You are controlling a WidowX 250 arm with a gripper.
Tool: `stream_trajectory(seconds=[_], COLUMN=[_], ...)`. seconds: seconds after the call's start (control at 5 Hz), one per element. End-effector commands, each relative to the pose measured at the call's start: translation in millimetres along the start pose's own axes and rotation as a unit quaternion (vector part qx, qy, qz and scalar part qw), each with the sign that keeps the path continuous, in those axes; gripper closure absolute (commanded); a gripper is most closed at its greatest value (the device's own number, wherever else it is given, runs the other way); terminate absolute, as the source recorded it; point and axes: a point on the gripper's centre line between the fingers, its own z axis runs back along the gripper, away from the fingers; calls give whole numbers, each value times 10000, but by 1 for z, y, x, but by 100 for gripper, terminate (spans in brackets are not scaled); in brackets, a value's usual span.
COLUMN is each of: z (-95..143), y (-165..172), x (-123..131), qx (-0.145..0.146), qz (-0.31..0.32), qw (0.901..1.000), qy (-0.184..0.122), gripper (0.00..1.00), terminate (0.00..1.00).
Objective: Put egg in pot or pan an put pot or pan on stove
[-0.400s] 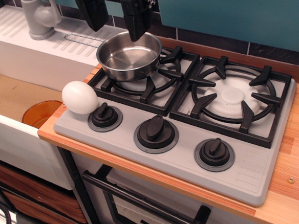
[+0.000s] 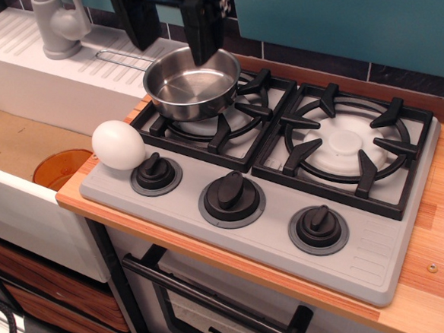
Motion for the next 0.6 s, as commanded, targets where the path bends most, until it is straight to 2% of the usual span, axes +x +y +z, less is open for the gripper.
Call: stream_trajectory(seconds=[0.0,0.4], z=[2,-6], y=[25,45], x=[-3,-11], qx=[29,276], qz=[22,98], qw=[9997,9987], qy=[-228,-419], gripper=[0,0], terminate=[0,0])
